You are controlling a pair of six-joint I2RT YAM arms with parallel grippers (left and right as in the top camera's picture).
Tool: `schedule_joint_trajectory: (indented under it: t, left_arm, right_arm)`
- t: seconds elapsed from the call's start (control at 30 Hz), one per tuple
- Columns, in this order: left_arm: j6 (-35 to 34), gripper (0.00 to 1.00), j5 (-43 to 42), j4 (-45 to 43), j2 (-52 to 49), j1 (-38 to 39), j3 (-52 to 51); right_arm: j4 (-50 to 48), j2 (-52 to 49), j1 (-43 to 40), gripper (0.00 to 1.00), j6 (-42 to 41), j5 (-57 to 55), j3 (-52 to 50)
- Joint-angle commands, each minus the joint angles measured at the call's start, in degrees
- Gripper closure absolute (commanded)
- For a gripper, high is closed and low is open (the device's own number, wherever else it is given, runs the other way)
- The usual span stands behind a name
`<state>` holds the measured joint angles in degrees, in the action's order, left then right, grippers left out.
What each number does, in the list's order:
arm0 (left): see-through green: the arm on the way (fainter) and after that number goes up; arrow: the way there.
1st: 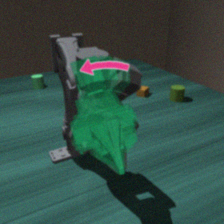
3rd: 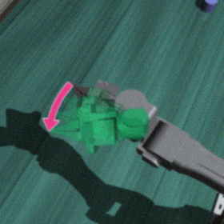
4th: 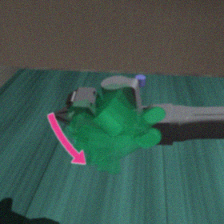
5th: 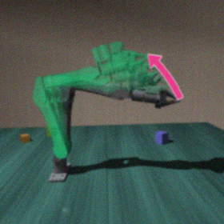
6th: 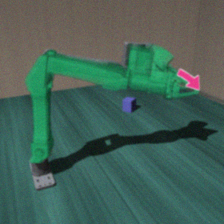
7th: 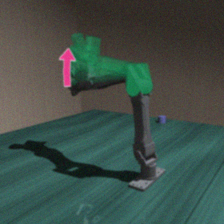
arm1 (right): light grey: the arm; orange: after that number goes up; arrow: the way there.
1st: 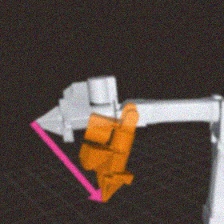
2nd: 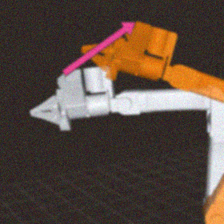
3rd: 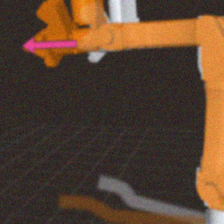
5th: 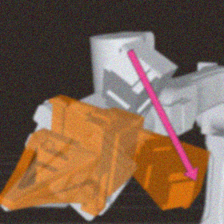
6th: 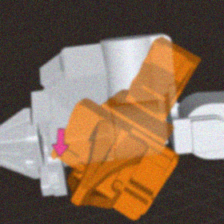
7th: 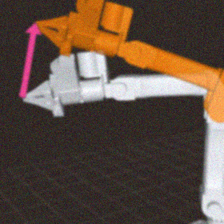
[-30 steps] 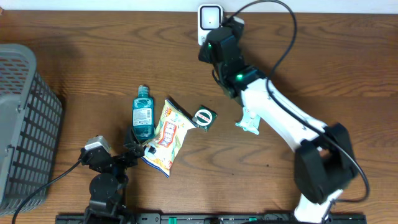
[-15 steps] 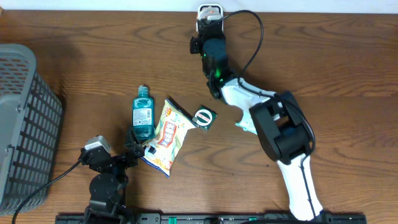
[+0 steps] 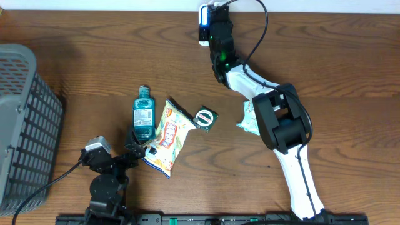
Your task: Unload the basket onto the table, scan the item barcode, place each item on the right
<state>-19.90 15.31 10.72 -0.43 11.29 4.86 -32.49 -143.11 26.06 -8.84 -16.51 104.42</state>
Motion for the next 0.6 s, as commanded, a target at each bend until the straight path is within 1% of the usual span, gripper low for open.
schedule_joint_trajectory:
  t: [0.0, 0.1, 0.17, 0.23, 0.33, 0.43, 0.5, 0.57]
  left_arm:
    - [-0.4, 0.02, 0.3, 1.4, 0.1, -0.1, -1.0]
    - [-0.4, 0.02, 0.3, 1.4, 0.1, -0.1, -1.0]
    - [-0.4, 0.02, 0.3, 1.4, 0.1, -0.1, -1.0]
    - [-0.4, 0.02, 0.3, 1.4, 0.1, -0.1, -1.0]
    - [-0.4, 0.02, 0.3, 1.4, 0.1, -0.1, -1.0]
    - [-0.4, 0.02, 0.3, 1.4, 0.1, -0.1, -1.0]
    - [-0.4, 0.02, 0.3, 1.4, 0.1, -0.1, -1.0]
    - [-0.4, 0.02, 0.3, 1.4, 0.1, -0.1, -1.0]
  right_arm:
    - [0.2, -1.0, 0.1, 0.99, 0.9, 0.5, 1.4]
    - [1.4, 0.7, 0.1, 0.99, 2.7, 0.0, 1.4]
    - [3.7, 2.6, 0.1, 0.99, 4.0, -2.2, 1.4]
    - [8.4, 5.4, 0.0, 0.99, 5.6, -6.6, 1.4]
    - [18.6, 9.8, -0.3, 0.99, 8.7, -16.6, 1.4]
    - [29.2, 13.6, -1.5, 0.99, 11.6, -29.5, 1.4]
    - [36.1, 15.4, -2.9, 0.99, 12.2, -38.1, 1.4]
    - [42.7, 16.6, -5.0, 0.99, 12.2, -43.8, 1.4]
